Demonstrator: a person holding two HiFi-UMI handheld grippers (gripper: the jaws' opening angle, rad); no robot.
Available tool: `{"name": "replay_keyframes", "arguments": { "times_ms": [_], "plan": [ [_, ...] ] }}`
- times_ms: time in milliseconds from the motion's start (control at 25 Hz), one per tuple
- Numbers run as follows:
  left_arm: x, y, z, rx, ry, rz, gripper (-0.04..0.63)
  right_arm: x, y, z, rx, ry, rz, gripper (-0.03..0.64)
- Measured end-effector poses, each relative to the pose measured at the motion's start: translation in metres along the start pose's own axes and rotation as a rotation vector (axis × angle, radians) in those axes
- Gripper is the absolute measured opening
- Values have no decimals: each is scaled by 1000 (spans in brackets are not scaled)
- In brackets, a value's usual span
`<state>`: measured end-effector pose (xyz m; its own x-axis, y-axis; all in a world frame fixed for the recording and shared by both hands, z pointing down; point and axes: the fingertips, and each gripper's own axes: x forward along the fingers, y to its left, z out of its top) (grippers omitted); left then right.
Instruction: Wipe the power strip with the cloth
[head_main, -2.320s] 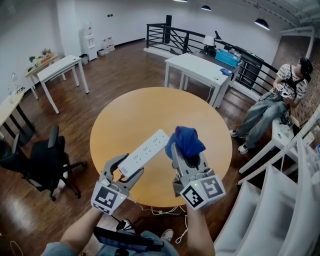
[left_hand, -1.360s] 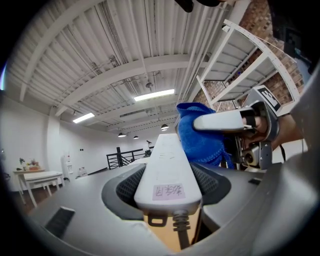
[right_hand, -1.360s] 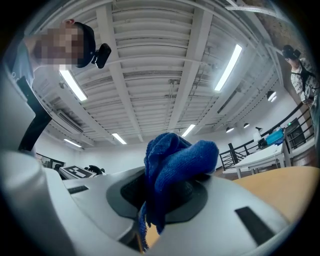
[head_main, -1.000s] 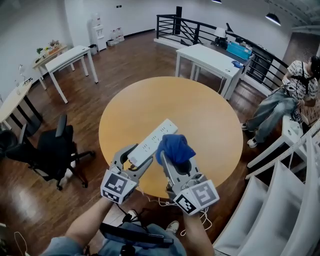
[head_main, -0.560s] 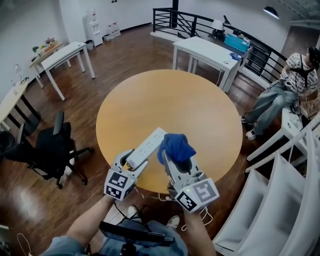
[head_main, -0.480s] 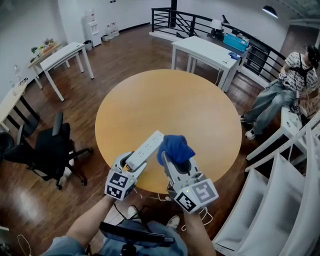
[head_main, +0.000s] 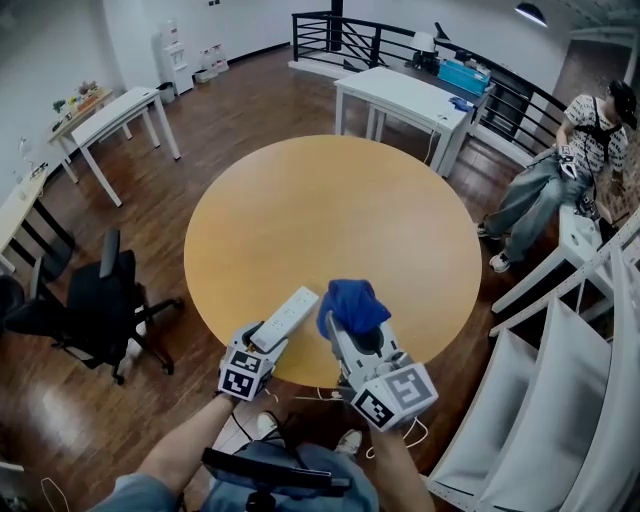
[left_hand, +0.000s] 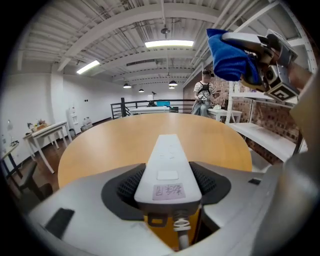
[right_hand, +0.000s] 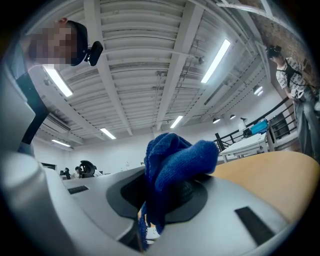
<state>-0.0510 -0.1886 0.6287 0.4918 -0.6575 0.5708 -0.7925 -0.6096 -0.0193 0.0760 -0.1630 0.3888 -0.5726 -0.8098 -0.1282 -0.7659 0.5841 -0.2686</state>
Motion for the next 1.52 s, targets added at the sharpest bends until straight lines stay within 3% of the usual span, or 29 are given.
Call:
{"name": "replay_keyframes", "arguments": {
  "times_ms": [480,760,840,1000,1080,1320,1520],
  "plan": [
    [8,9,-43,14,80,5,290,6,5,-14,12,35,23,67],
    [6,10,-24,48,26,-11,293,9,7,-18,18,44,29,67],
    [2,11,-10,63,-13,0,293,9,9,-17,19,43,35,67],
    [-16,21,39,53,-156,38,139,11,14,-19,16,47,46,67],
    [-27,20,71,62,-239,37,98,12,15,-17,13,43,48,67],
    [-72,-4,163,59,-455,-24,21,18,23,-5,-24,25,63,67],
    [-105,-25,211,62,-582,-77,12,20,26,8,-55,0,71,67]
  ]
}}
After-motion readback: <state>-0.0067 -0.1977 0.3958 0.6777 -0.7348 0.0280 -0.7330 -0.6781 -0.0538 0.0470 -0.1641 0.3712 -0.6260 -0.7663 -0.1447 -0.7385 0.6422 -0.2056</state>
